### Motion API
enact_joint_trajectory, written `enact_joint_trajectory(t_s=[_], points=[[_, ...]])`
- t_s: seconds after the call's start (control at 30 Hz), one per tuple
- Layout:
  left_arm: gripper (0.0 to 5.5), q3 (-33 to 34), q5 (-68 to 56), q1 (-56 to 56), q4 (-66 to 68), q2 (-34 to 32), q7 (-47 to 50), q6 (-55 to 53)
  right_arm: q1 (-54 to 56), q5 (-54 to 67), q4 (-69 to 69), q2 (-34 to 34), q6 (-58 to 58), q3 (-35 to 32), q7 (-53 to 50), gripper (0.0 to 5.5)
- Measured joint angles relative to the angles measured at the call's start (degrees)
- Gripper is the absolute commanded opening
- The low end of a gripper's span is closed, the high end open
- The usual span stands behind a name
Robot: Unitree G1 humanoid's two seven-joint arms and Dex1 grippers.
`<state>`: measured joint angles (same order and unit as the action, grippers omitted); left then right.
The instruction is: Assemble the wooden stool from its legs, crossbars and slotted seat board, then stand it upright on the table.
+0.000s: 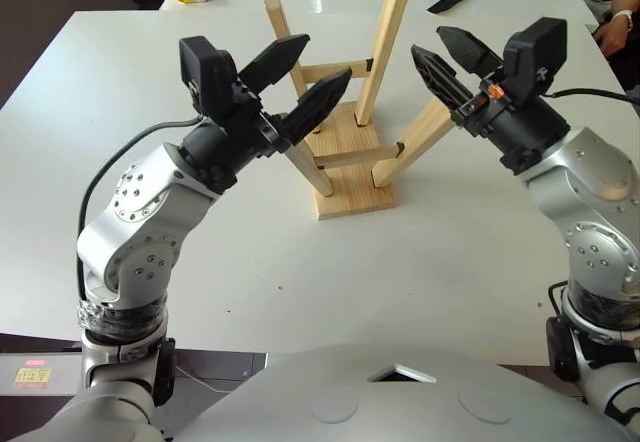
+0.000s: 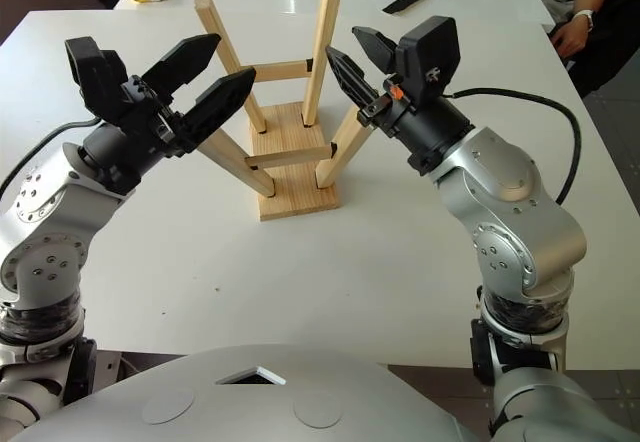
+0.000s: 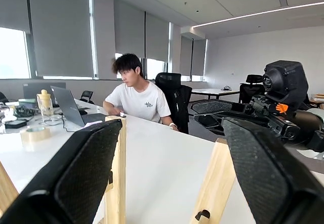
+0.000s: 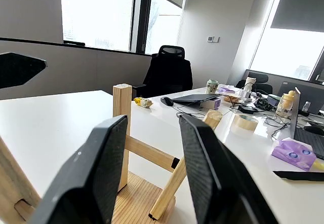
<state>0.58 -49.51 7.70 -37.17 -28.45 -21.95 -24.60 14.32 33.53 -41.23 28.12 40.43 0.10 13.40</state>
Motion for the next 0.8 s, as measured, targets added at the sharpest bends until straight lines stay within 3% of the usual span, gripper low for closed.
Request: enact_joint_trajectory(t_s=[0.13,0.33,0.43,0.6,0.7,0.8], points=[[3.68,-3.11,4.91,-1.48,2.28,2.07,-1.15,5.81,-2.96,-2.26,1.34,-0.82,-1.10,4.18,1.28,1.89],[3.68,-1.16,-2.80,1.95,5.17,5.32,2.52,1.26,-2.40,1.84,1.39,-3.77,0.63,1.18,1.01,1.89],[3.68,0.93,-10.48,5.10,6.28,6.16,5.41,-4.22,-2.25,9.76,0.47,-6.82,2.72,-1.11,0.77,1.89],[3.68,7.29,-23.35,7.48,7.98,3.37,5.29,-10.05,0.81,28.74,-0.26,-9.46,2.61,-11.27,-3.46,1.89],[3.68,12.69,-27.60,8.54,11.67,-0.46,2.20,-11.62,0.72,40.10,0.53,-6.26,2.72,-15.30,-3.02,1.89],[3.68,13.83,-23.07,9.99,17.67,-2.71,-2.28,-10.70,-2.14,42.67,0.60,-2.36,3.62,-14.83,0.87,1.89]])
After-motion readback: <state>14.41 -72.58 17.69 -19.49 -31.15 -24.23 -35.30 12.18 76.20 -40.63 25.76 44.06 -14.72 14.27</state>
